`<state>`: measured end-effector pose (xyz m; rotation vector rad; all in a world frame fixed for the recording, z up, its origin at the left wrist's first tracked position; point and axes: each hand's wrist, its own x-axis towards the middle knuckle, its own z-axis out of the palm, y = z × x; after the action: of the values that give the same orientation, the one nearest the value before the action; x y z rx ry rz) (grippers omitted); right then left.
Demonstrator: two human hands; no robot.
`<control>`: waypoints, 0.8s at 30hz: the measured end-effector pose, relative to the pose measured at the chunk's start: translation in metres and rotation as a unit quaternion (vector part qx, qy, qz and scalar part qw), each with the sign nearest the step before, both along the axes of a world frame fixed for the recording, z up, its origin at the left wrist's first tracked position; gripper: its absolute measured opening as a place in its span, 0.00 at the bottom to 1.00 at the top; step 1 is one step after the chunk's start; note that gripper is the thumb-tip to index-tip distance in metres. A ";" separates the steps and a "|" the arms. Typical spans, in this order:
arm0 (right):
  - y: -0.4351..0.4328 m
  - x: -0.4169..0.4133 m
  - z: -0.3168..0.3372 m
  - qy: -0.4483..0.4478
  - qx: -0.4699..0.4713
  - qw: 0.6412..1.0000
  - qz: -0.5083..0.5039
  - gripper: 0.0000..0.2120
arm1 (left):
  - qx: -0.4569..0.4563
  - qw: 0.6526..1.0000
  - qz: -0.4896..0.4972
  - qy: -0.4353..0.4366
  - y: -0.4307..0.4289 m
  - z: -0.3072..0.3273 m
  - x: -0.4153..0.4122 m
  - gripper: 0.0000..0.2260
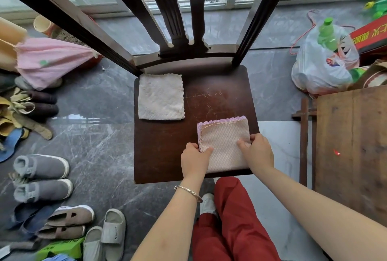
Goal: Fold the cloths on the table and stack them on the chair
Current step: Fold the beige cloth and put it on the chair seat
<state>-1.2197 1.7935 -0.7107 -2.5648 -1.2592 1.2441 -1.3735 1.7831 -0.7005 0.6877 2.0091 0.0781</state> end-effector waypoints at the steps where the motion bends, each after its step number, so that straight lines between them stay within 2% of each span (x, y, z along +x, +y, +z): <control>1: 0.001 0.000 -0.001 0.003 -0.004 1.000 -0.006 0.19 | -0.007 1.000 -0.006 0.005 0.001 0.000 0.001 0.23; 8: 0.005 0.004 -0.007 0.008 -0.032 0.999 0.006 0.17 | -0.027 1.000 0.000 -0.001 0.008 -0.001 0.006 0.19; 11: 0.003 0.003 -0.007 0.015 -0.028 0.999 0.017 0.11 | -0.013 1.000 -0.007 0.001 0.007 0.000 0.009 0.13; 14: -0.001 0.003 -0.005 0.016 -0.007 0.999 0.026 0.11 | 0.009 1.000 0.010 -0.019 0.002 0.002 0.012 0.07; 24: 0.007 -0.010 0.011 0.094 0.058 0.994 0.010 0.11 | 0.104 0.989 0.093 -0.047 0.010 0.011 0.002 0.09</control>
<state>-1.2297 1.8006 -0.7000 -2.2999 -1.2802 1.3361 -1.3714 1.7935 -0.6897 0.6137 1.9871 0.4286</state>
